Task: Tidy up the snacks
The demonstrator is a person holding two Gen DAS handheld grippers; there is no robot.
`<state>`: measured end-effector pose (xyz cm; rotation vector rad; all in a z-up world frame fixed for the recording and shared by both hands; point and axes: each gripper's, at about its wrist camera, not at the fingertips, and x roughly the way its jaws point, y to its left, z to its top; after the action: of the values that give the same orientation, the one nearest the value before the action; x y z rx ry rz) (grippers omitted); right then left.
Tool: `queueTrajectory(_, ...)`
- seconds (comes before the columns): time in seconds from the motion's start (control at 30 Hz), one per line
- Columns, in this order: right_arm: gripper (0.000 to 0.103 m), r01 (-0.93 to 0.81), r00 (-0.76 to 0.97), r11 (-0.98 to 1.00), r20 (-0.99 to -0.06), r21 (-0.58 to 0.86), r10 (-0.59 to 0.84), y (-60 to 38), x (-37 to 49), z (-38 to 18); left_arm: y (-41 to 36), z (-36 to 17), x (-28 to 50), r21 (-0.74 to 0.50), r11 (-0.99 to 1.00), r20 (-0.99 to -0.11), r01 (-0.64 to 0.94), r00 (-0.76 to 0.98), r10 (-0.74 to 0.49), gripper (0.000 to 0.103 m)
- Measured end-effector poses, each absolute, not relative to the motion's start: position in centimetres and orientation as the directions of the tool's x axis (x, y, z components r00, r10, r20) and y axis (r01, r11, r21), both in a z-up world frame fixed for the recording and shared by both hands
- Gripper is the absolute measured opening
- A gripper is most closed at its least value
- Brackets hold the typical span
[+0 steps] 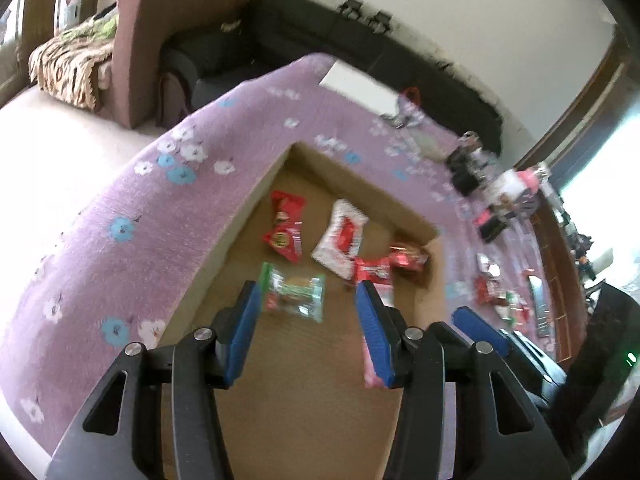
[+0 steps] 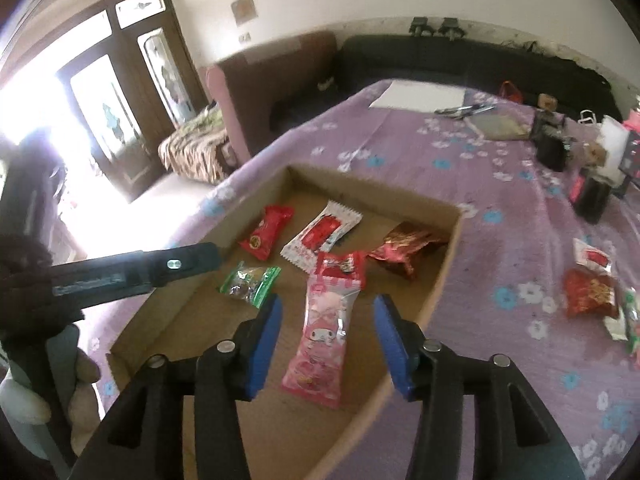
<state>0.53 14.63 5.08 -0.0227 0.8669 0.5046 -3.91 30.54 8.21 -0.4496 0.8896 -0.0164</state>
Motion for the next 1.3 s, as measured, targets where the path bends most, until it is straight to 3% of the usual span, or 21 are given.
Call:
queueTrajectory(0.13, 0.049, -0.393, 0.563, 0.896, -0.717, 0.205, 0.411, 11.6, -0.4, 5.6, 28.4, 9.6, -6.6, -0.398, 0.91, -0.691, -0.118, 0.69, -0.213, 0.064)
queueTrajectory(0.47, 0.05, -0.119, 0.652, 0.961, -0.71, 0.249, 0.265, -2.3, 1.0, 5.6, 22.0, 10.1, -9.7, -0.329, 0.944, -0.644, 0.031, 0.724, -0.248, 0.064)
queueTrajectory(0.67, 0.052, 0.009, 0.667, 0.962, -0.719, 0.275, 0.199, -8.3, 4.3, 5.4, 20.7, 8.8, -9.3, -0.355, 0.934, -0.669, 0.049, 0.684, -0.29, 0.064)
queueTrajectory(1.13, 0.051, 0.06, 0.567, 0.998, -0.823, -0.001, -0.035, -5.5, 17.1, 0.5, 20.7, 7.9, -9.4, -0.342, 0.939, -0.697, 0.028, 0.663, -0.274, 0.064)
queueTrajectory(1.2, 0.048, 0.058, 0.545, 0.998, -0.837, -0.02, -0.048, -5.3, 17.5, -0.3, 20.7, 7.5, -9.2, -0.345, 0.938, -0.703, 0.025, 0.655, -0.276, 0.064)
queueTrajectory(1.3, 0.035, 0.028, 0.545, 0.999, -0.837, -0.034, -0.044, -4.8, 16.7, -0.6, 20.5, 7.1, -9.0, -0.359, 0.933, -0.71, 0.026, 0.641, -0.291, 0.064)
